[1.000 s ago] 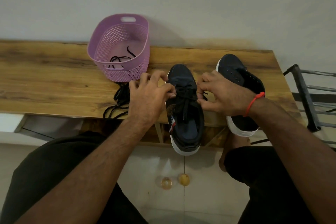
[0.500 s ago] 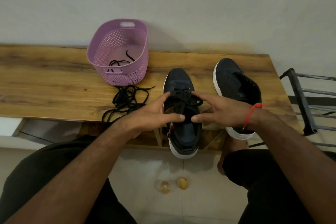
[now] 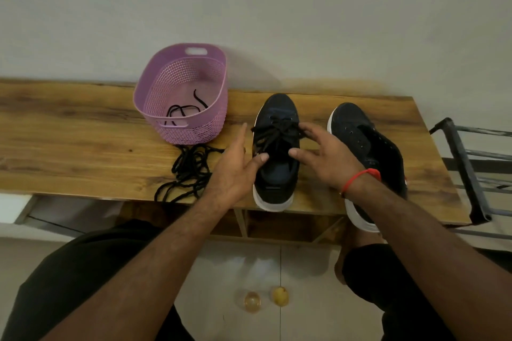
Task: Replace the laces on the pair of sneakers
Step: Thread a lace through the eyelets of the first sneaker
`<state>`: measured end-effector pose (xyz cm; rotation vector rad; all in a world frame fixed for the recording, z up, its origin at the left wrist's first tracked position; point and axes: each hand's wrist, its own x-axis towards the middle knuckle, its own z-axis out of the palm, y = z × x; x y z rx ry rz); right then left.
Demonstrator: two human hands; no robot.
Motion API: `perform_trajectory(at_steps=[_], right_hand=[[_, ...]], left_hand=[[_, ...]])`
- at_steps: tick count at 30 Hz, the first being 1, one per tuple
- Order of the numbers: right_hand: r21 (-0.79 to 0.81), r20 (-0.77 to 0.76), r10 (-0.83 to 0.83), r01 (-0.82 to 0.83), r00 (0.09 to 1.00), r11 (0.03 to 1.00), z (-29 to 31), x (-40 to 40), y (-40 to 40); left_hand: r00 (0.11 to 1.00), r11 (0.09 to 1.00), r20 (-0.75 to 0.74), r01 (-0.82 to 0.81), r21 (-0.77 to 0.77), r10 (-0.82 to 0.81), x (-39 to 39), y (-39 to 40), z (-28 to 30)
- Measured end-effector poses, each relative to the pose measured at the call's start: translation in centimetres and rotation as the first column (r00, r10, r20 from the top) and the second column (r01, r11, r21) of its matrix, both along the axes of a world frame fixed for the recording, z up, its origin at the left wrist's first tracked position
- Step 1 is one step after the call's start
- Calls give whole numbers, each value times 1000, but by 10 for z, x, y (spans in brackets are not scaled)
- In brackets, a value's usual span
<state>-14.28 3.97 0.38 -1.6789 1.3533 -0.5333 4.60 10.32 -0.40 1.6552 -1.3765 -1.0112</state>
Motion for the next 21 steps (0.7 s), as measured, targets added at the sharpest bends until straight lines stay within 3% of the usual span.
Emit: perform_trajectory(at_steps=[6,11,14,21], right_hand=[[-78,-223,56,-75,973,994,-8,0,12],[68,-33,89,-86,996,994,-2,0,13],[30,-16,24,-23,1000,999,-3,4,4],[-4,233,-180,186,956,983,-19,8,-13]], left_hand=[[976,986,166,120,118,-138,-5,3,3],[979,983,127,143,116,-158,-4,2,4],[989,992,101,102,69,-108,-6,-5,1],[996,995,61,-66,-68,70,-24,-22,-6]])
